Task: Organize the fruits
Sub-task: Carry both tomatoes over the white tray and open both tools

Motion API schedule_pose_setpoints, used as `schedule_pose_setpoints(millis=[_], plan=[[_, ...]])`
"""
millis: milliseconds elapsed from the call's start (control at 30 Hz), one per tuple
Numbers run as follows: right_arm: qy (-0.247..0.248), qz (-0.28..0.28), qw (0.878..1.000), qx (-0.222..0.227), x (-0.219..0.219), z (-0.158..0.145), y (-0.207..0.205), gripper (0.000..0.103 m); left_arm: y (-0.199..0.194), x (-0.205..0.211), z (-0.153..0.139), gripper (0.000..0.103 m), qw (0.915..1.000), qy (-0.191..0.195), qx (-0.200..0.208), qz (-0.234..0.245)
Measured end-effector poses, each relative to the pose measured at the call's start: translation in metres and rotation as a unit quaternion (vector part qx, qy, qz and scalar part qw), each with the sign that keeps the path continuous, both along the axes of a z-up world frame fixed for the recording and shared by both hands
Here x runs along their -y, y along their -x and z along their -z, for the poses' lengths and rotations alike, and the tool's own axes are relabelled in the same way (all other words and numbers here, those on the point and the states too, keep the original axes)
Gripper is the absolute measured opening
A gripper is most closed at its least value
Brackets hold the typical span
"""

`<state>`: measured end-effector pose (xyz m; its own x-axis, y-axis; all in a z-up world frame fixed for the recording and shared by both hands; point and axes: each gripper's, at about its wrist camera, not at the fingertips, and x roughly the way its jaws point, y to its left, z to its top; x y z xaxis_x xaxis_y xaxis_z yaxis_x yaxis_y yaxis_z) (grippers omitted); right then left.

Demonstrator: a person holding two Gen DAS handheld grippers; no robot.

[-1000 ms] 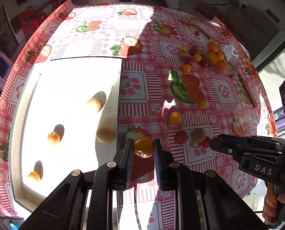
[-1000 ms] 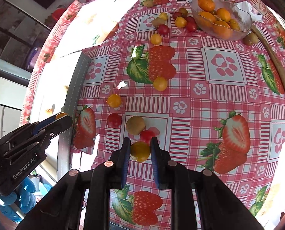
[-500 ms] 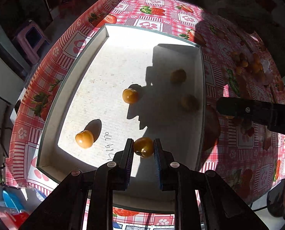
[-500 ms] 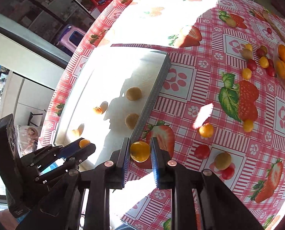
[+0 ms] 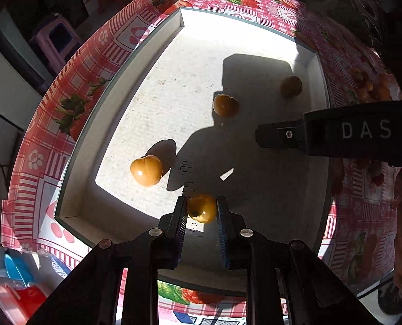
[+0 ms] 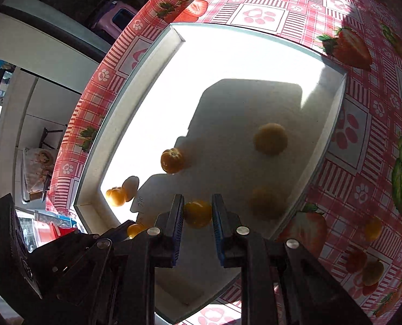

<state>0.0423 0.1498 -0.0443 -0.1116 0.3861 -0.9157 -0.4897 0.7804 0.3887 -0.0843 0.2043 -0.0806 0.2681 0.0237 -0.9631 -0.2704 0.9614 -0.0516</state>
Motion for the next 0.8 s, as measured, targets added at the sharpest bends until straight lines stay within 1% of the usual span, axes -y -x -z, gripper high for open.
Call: schedule_pose_setpoints(millis=[100, 167, 200, 233, 267, 300, 333, 400, 500, 633, 733, 800], plan=[[0.005, 0.002, 1.000, -0.004, -0.003, 0.007, 0.000, 0.024, -0.002, 0.004, 0.000, 0.023, 0.9999, -0.008, -0.005, 0.008], [0.006, -0.001, 1.000, -0.002, -0.005, 0.007, -0.001, 0.024, -0.005, 0.007, 0.002, 0.029, 0.9999, -0.007, -0.006, 0.013], [0.004, 0.000, 1.000, -0.004, -0.006, 0.007, -0.001, 0.024, -0.005, 0.008, 0.002, 0.047, 0.9999, -0.006, -0.006, 0.015], [0.000, 0.002, 1.000, -0.008, -0.005, 0.007, -0.002, 0.026, -0.005, 0.009, 0.002, 0.069, 0.9998, -0.014, -0.008, 0.013], [-0.007, 0.005, 1.000, -0.014, -0.006, 0.008, -0.004, 0.028, -0.004, 0.010, 0.000, 0.071, 0.9997, -0.023, -0.003, 0.012], [-0.012, 0.008, 1.000, -0.019, -0.005, 0.007, -0.005, 0.037, -0.005, 0.010, -0.002, 0.071, 0.9996, -0.026, 0.000, 0.014], [-0.016, 0.012, 1.000, -0.017, -0.001, 0.004, -0.007, 0.049, -0.005, 0.011, -0.002, 0.071, 0.9996, -0.025, -0.003, 0.016], [-0.029, 0.020, 0.999, -0.009, 0.004, -0.004, -0.008, 0.059, -0.006, 0.011, -0.001, 0.071, 0.9995, -0.027, -0.010, 0.016], [-0.052, 0.032, 0.998, -0.006, 0.011, -0.019, -0.011, 0.060, -0.009, 0.016, -0.005, 0.071, 0.9991, -0.031, -0.011, 0.027], [-0.067, 0.050, 0.996, 0.014, 0.031, -0.041, -0.013, 0.060, -0.018, 0.031, -0.017, 0.071, 0.9977, -0.043, 0.000, 0.052], [-0.065, 0.072, 0.995, 0.029, 0.055, -0.048, -0.014, 0.062, -0.028, 0.046, -0.028, 0.071, 0.9960, -0.048, 0.014, 0.074], [-0.052, 0.088, 0.994, 0.043, 0.073, -0.052, -0.013, 0.062, -0.035, 0.056, -0.034, 0.071, 0.9946, -0.049, 0.023, 0.089]])
